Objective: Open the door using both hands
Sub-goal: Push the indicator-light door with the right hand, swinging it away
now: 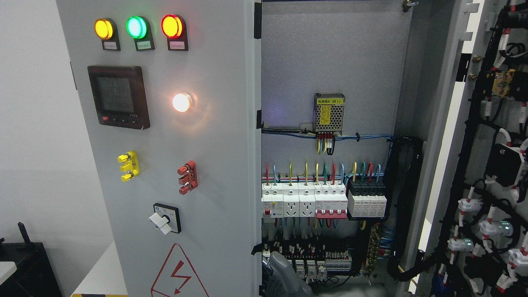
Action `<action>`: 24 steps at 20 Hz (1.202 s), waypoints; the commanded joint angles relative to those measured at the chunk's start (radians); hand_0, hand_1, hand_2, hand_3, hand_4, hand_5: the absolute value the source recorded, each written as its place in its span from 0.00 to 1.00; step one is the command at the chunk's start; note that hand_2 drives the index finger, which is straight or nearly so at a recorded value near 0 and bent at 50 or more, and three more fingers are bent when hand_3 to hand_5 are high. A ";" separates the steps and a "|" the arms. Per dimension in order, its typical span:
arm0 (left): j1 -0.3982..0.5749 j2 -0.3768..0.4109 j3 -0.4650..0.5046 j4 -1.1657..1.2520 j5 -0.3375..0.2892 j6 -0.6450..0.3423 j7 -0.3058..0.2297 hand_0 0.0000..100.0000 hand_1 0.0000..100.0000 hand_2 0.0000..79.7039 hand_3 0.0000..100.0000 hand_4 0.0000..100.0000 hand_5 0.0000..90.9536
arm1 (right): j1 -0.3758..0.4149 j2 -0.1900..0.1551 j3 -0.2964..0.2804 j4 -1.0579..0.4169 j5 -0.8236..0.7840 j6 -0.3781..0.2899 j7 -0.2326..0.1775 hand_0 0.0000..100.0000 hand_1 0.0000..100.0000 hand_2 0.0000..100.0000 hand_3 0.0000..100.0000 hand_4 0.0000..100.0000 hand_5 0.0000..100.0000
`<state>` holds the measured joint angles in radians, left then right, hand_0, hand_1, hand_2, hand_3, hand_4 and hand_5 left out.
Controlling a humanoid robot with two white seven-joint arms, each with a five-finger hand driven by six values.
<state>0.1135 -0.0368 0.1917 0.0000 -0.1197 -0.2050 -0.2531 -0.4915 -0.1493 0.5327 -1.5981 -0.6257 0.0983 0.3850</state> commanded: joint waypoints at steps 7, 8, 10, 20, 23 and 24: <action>0.000 0.000 0.000 -0.028 0.000 -0.001 0.000 0.00 0.00 0.00 0.00 0.04 0.00 | 0.016 0.000 0.041 -0.051 0.000 -0.002 0.034 0.00 0.00 0.00 0.00 0.00 0.00; 0.000 0.000 0.000 -0.028 0.000 -0.001 0.000 0.00 0.00 0.00 0.00 0.04 0.00 | 0.016 0.000 0.041 -0.051 0.000 -0.002 0.034 0.00 0.00 0.00 0.00 0.00 0.00; 0.000 0.000 0.000 -0.028 0.000 -0.001 0.000 0.00 0.00 0.00 0.00 0.04 0.00 | 0.018 0.000 0.043 -0.054 0.000 -0.002 0.035 0.00 0.00 0.00 0.00 0.00 0.00; 0.000 0.000 0.000 -0.028 0.000 -0.001 0.000 0.00 0.00 0.00 0.00 0.04 0.00 | 0.019 0.011 0.085 -0.085 0.000 -0.003 0.037 0.00 0.00 0.00 0.00 0.00 0.00; 0.000 0.000 0.000 -0.028 0.000 -0.001 0.000 0.00 0.00 0.00 0.00 0.04 0.00 | 0.025 0.010 0.095 -0.091 0.000 -0.003 0.075 0.00 0.00 0.00 0.00 0.00 0.00; 0.000 0.000 0.000 -0.028 0.000 -0.001 0.000 0.00 0.00 0.00 0.00 0.04 0.00 | 0.025 0.011 0.098 -0.094 0.000 -0.003 0.084 0.00 0.00 0.00 0.00 0.00 0.00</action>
<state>0.1135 -0.0368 0.1917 0.0000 -0.1196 -0.2060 -0.2531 -0.4711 -0.1435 0.5957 -1.6641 -0.6259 0.0951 0.4428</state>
